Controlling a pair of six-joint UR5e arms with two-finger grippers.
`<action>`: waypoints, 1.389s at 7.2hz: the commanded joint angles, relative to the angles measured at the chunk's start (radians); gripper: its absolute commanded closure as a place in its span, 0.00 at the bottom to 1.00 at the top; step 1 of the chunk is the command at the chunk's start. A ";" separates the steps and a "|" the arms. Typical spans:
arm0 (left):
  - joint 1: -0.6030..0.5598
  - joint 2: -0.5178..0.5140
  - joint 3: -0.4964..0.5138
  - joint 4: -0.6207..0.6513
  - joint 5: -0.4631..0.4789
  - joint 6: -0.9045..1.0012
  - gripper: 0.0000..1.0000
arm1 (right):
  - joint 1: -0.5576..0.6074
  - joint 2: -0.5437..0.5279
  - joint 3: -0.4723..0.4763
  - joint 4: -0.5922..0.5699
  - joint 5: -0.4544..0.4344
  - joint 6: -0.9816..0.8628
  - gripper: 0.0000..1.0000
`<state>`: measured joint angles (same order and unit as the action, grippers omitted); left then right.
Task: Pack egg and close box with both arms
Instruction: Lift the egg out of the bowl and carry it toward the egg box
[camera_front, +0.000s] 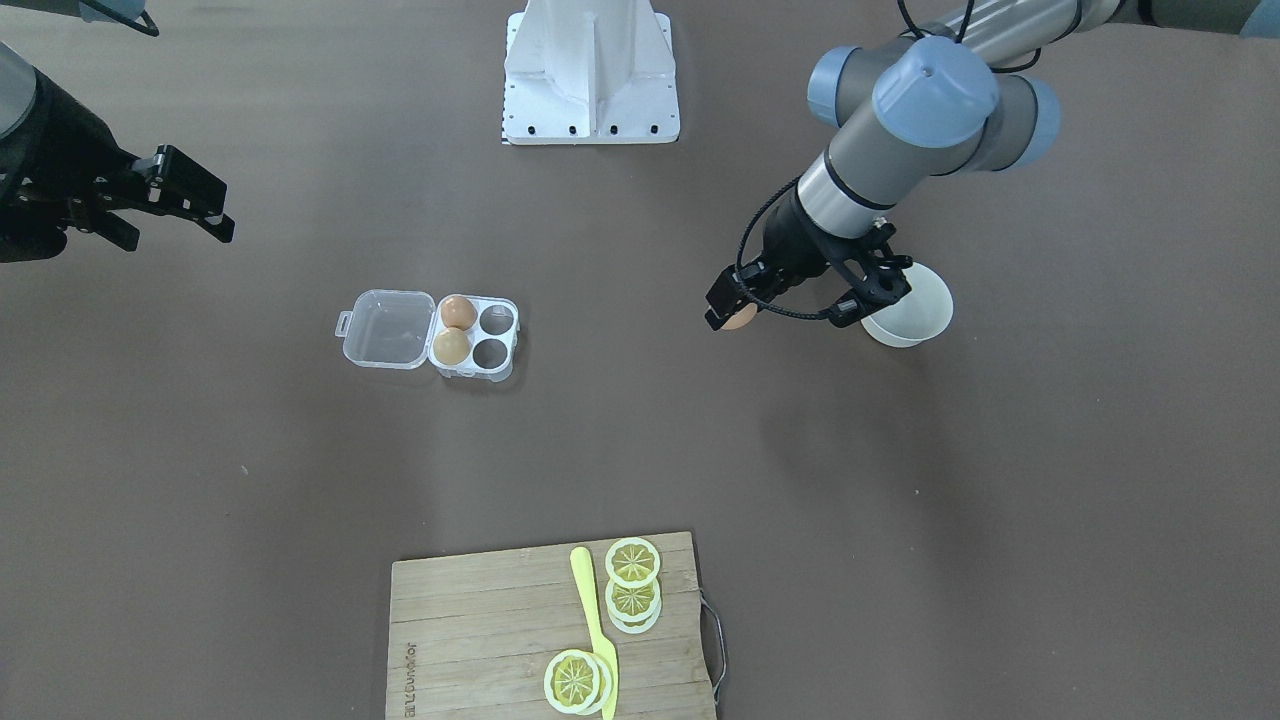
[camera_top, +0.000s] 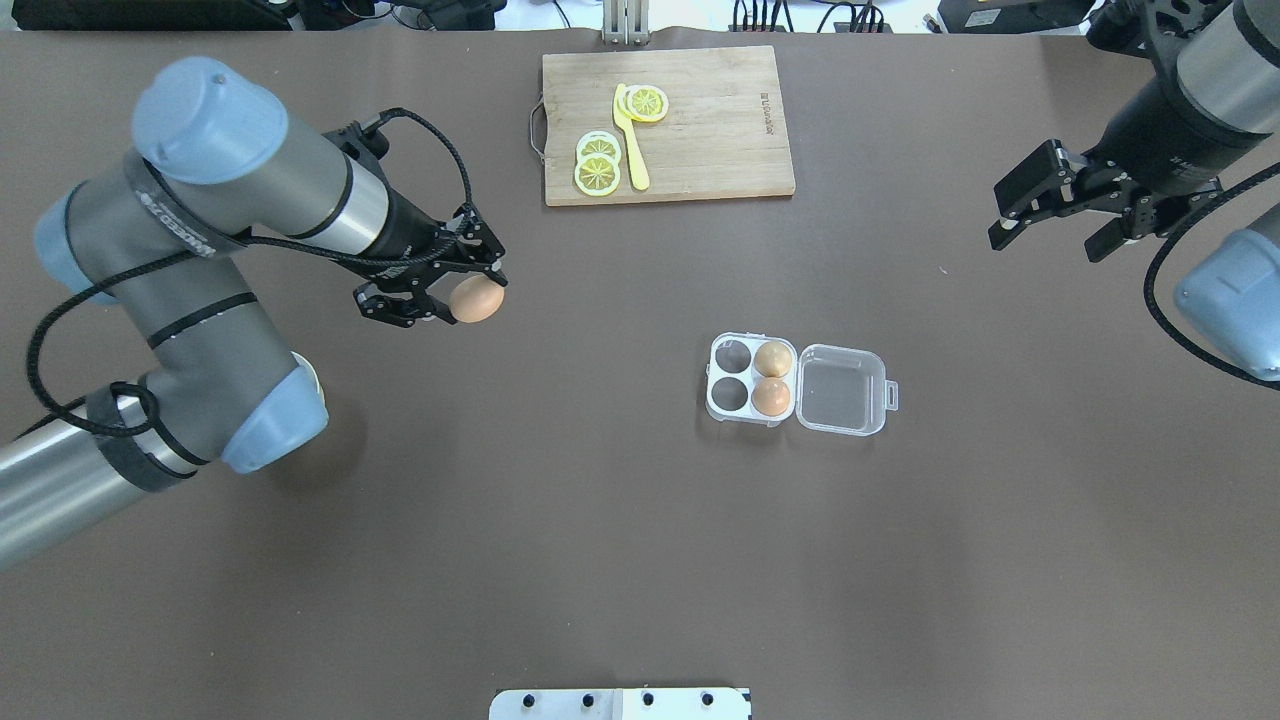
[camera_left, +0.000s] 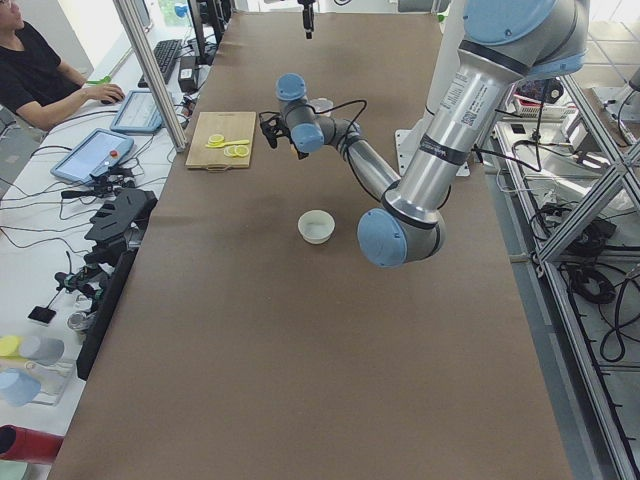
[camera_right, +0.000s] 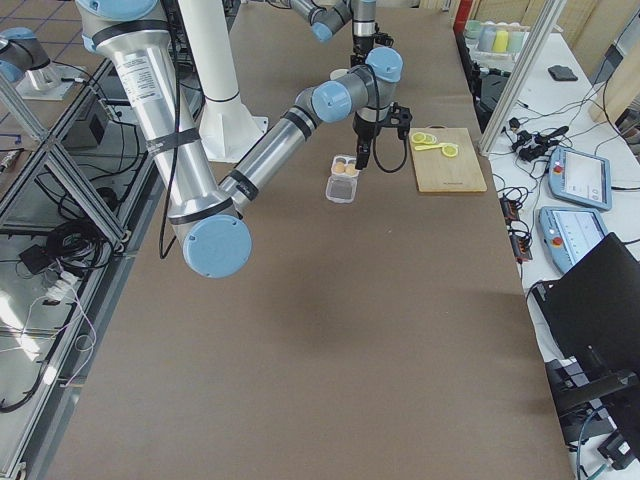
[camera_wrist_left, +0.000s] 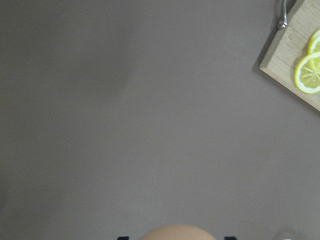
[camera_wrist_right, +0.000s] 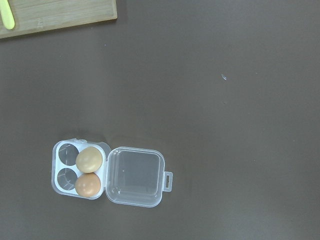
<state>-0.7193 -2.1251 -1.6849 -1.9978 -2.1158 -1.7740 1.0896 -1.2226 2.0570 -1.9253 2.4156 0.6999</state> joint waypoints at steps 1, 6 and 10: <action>0.131 -0.070 0.103 -0.209 0.188 -0.158 0.74 | -0.001 0.000 -0.001 0.000 0.000 0.001 0.00; 0.340 -0.263 0.241 -0.358 0.564 -0.287 0.74 | -0.001 0.000 0.002 0.000 0.005 0.015 0.00; 0.347 -0.294 0.386 -0.490 0.634 -0.280 0.74 | -0.001 0.000 0.003 0.000 0.007 0.015 0.00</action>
<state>-0.3712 -2.4250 -1.3143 -2.4682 -1.4873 -2.0568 1.0892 -1.2226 2.0599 -1.9251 2.4209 0.7145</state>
